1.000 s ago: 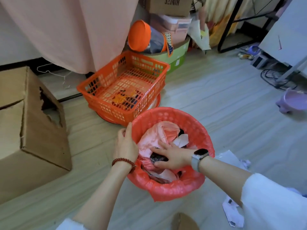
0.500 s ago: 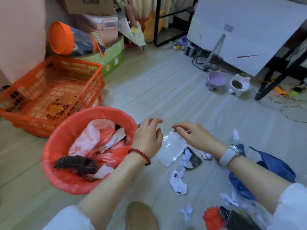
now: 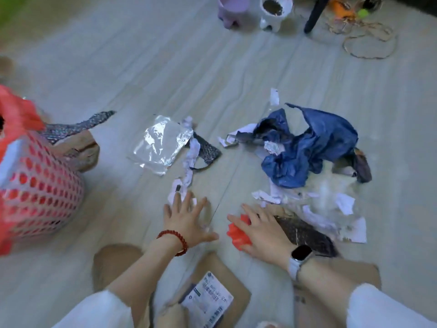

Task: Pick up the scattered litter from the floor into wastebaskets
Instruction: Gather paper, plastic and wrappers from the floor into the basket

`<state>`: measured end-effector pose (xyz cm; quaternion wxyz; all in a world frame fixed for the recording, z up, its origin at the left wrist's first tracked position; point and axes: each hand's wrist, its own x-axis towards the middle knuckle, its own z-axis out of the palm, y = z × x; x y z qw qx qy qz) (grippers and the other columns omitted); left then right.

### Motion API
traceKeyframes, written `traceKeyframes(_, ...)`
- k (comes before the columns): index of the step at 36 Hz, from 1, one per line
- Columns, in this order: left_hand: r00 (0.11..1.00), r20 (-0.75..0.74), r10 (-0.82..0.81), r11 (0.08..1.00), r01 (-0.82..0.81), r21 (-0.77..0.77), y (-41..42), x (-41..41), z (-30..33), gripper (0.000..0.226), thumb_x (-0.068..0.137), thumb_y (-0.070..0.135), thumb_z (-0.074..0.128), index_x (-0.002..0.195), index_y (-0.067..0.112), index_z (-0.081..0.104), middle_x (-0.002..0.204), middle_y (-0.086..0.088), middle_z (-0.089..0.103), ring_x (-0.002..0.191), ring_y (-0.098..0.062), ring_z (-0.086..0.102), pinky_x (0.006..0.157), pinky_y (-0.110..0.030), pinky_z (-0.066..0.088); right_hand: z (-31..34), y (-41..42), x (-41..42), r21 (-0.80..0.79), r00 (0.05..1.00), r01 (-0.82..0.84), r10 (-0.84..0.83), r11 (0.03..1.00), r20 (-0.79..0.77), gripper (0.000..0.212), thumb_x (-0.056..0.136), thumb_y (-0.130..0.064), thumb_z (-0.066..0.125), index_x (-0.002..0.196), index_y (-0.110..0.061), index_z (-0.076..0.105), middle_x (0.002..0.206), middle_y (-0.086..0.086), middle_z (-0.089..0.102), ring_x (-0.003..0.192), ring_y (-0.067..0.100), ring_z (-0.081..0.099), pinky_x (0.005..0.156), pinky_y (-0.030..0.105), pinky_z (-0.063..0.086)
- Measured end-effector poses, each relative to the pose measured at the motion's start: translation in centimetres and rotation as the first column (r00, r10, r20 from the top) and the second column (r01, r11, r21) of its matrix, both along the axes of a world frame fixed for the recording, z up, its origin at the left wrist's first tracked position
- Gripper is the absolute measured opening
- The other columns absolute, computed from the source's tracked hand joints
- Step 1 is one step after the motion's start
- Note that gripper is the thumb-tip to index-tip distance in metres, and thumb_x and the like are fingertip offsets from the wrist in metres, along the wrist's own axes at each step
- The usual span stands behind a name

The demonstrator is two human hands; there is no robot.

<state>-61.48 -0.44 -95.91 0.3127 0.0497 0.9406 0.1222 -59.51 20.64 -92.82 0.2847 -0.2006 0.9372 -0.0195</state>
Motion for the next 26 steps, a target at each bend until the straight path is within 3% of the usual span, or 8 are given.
traceKeyframes(3, 0.992, -0.115, -0.050, 0.999, 0.047, -0.027, 0.2, 2.0, -1.0, 0.094, 0.060, 0.071, 0.062, 0.137, 0.041, 0.018, 0.155, -0.002, 0.005, 0.142, -0.032, -0.002, 0.112, -0.051, 0.007, -1.7, -0.5, 1.2, 0.022, 1.000, 0.013, -0.014, 1.000, 0.017, 0.070, 0.084, -0.037, 0.059, 0.142, -0.039, 0.020, 0.156, 0.005, 0.001, 0.140, 0.040, 0.005, 0.112, 0.050, 0.012)
traceKeyframes(7, 0.906, -0.422, 0.009, 0.992, 0.045, 0.119, 0.0, 2.9, -2.3, 0.048, 0.055, 0.045, 0.073, 0.098, 0.036, 0.055, 0.110, -0.002, 0.060, 0.110, -0.027, 0.044, 0.082, -0.047, 0.047, -3.1, -0.5, 1.5, -0.203, 0.977, 0.062, -0.101, 0.977, -0.187, 0.034, 0.061, -0.015, 0.079, 0.090, -0.017, 0.061, 0.118, 0.018, 0.057, 0.097, 0.040, 0.057, 0.076, 0.045, 0.055)
traceKeyframes(10, 0.862, -0.505, 0.045, 0.984, 0.049, 0.172, 0.4, 2.9, -2.3, 0.025, 0.069, 0.036, 0.047, 0.074, 0.026, 0.069, 0.081, -0.001, 0.065, 0.078, -0.030, 0.062, 0.064, -0.039, 0.050, -4.2, -0.4, 1.7, -0.346, 0.971, 0.041, -0.119, 0.937, -0.208, 0.034, 0.046, 0.003, 0.077, 0.069, -0.011, 0.057, 0.099, 0.016, 0.061, 0.082, 0.033, 0.060, 0.063, 0.030, 0.054)
traceKeyframes(13, 0.853, -0.520, 0.047, 0.984, 0.049, 0.169, 0.4, 2.7, -2.2, 0.014, 0.070, 0.024, 0.057, 0.065, 0.018, 0.068, 0.071, -0.004, 0.063, 0.061, -0.031, 0.061, 0.055, -0.036, 0.047, -4.9, -0.5, 1.6, -0.422, 0.980, 0.048, -0.125, 0.905, -0.157, 0.039, 0.040, 0.012, 0.072, 0.067, -0.010, 0.052, 0.087, 0.010, 0.056, 0.076, 0.027, 0.054, 0.056, 0.025, 0.048)
traceKeyframes(16, 0.850, -0.516, 0.100, 0.978, 0.010, 0.206, 0.6, 2.5, -2.6, 0.018, 0.061, 0.002, 0.081, 0.071, 0.007, 0.066, 0.085, -0.015, 0.062, 0.076, -0.036, 0.058, 0.056, -0.035, 0.050, -4.3, -0.5, 1.3, -0.532, 0.976, 0.099, -0.186, 0.841, -0.112, 0.039, 0.042, 0.014, 0.069, 0.068, -0.010, 0.052, 0.082, 0.009, 0.056, 0.076, 0.022, 0.047, 0.060, 0.025, 0.039)
traceKeyframes(19, 0.849, -0.522, 0.086, 0.980, 0.023, 0.199, 0.7, 2.2, -2.6, 0.026, 0.062, -0.002, 0.079, 0.085, 0.000, 0.067, 0.108, -0.024, 0.061, 0.097, -0.041, 0.050, 0.066, -0.042, 0.053, -1.2, -0.3, 0.6, -0.623, 0.941, 0.189, -0.321, 0.759, -0.106, 0.015, 0.062, 0.007, 0.058, 0.073, -0.002, 0.058, 0.090, 0.015, 0.058, 0.073, 0.031, 0.057, 0.067, 0.029, 0.049)
traceKeyframes(22, 0.878, -0.478, 0.017, 0.977, 0.087, 0.195, 0.8, 1.8, -2.7, 0.030, 0.058, -0.006, 0.081, 0.083, -0.001, 0.065, 0.102, -0.018, 0.066, 0.084, -0.043, 0.060, 0.061, -0.042, 0.056, 1.6, 1.0, 0.1, -0.648, 0.853, 0.236, -0.473, 0.725, -0.219, 0.034, 0.069, -0.014, 0.039, 0.083, 0.000, 0.066, 0.097, 0.017, 0.060, 0.086, 0.030, 0.057, 0.079, 0.030, 0.045)
traceKeyframes(26, 0.895, -0.446, 0.000, 0.971, 0.106, 0.213, 1.0, 1.7, -2.3, 0.029, 0.060, -0.007, 0.078, 0.079, 0.006, 0.061, 0.084, -0.011, 0.066, 0.073, -0.035, 0.059, 0.050, -0.033, 0.051, 2.5, 3.8, 1.3, -0.566, 0.854, 0.237, -0.447, 0.789, -0.266, 0.038, 0.069, -0.008, 0.041, 0.095, -0.002, 0.068, 0.109, 0.019, 0.057, 0.104, 0.020, 0.041, 0.087, 0.036, 0.043)
